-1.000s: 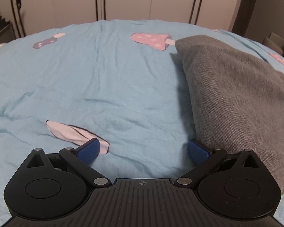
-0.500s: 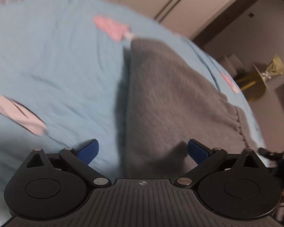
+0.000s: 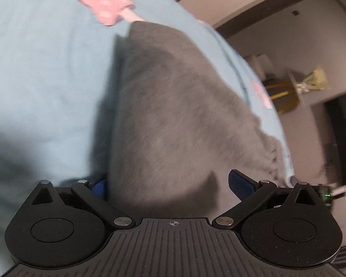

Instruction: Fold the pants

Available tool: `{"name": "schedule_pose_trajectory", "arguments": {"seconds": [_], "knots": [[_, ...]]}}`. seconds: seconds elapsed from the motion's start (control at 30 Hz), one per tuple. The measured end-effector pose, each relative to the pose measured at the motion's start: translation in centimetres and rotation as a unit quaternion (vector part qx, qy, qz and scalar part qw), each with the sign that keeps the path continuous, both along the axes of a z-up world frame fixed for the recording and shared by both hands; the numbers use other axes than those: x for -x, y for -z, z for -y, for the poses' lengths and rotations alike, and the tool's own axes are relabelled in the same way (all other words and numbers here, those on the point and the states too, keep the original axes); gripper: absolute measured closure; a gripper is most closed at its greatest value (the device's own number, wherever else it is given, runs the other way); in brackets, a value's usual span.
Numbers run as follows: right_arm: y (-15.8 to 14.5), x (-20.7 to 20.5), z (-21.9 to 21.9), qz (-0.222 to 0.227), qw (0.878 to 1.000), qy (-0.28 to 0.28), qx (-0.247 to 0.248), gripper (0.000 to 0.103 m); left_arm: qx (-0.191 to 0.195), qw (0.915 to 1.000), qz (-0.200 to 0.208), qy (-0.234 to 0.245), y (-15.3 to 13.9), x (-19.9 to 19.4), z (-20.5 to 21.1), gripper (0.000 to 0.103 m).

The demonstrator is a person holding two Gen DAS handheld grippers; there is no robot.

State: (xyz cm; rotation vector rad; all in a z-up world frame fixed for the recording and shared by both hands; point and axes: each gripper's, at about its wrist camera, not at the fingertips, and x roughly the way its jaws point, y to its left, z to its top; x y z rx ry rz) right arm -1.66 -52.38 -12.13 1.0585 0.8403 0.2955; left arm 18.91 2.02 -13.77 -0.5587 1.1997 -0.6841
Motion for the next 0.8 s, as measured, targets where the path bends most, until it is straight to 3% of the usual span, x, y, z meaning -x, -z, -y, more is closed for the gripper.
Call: {"name": "schedule_pose_trajectory", "arguments": {"seconds": [0.07,0.2,0.27,0.43,0.5,0.63,0.8], "knots": [[0.7,-1.0,0.1,0.002,1.0,-0.006,-0.018,0.012,0.023,0.9996,-0.002,0.018,0.4,-0.7,0.8,0.0],[1.2,-3.2,0.3,-0.006,0.999,-0.028,-0.038,0.011,0.024,0.9982,0.015,0.053,1.0,-1.8,1.9,0.0],[1.4,-4.1,0.3,-0.009,0.998,-0.041,-0.046,0.01,0.038,0.9983,-0.007,0.044,1.1,-2.5,1.7,0.0],[-0.3,-5.3,-1.2,0.0,0.997,-0.08,0.006,0.01,0.089,0.9943,-0.01,0.059,2.3,-2.7,0.5,0.0],[-0.5,-5.2,-1.0,0.012,0.996,-0.09,-0.003,0.009,0.099,0.9929,-0.013,0.064,2.8,-2.9,0.1,0.0],[1.7,-7.2,-0.1,-0.019,0.995,-0.083,-0.043,0.004,0.097,0.9918,-0.013,0.083,2.9,-3.0,0.3,0.0],[1.3,-9.5,-2.4,-0.016,0.995,-0.102,-0.011,0.003,0.073,0.9943,-0.006,0.077,1.8,-2.3,0.8,0.0]]}}
